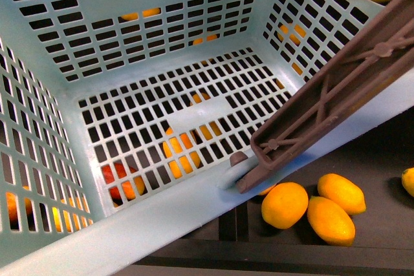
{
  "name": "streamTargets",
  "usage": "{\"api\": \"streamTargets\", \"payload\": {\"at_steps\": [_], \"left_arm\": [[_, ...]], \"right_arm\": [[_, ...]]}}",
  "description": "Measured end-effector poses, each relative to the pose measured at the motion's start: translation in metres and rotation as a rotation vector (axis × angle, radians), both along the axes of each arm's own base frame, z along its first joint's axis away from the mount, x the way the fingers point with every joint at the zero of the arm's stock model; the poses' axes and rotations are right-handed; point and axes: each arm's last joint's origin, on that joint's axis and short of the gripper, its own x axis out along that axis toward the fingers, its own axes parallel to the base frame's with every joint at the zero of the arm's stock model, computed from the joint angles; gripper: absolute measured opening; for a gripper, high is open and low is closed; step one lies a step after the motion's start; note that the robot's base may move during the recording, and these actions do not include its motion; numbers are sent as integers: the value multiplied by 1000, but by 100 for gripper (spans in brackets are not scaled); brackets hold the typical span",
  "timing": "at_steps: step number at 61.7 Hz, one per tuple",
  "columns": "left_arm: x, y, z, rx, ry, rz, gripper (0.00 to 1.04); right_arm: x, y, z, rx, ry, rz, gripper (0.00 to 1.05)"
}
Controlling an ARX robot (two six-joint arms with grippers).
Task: Pick lemon and mango into basket
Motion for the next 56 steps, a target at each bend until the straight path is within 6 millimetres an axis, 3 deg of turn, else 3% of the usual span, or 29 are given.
{"api": "streamTargets", "payload": {"at_steps": [15,20,25,38,47,56], "left_arm": [[0,0,1,2,-4,6,5],[0,1,1,4,-5,6,5],[0,1,0,1,-3,5,5],[-1,-1,1,-5,2,-9,5],[0,0,1,3,-5,5,5],[0,0,0,0,-2,0,5]], "right_arm": [[-22,-47,15,-50,-97,-190,95],[-37,-69,10,-165,-337,-224,81],[-53,-80,-1,-299,-478,-252,67],[-76,-81,-39,-400,-480,-215,32],[-93,-81,-57,-421,-488,-211,2],[-103,-81,-68,-422,-491,-211,2]]}}
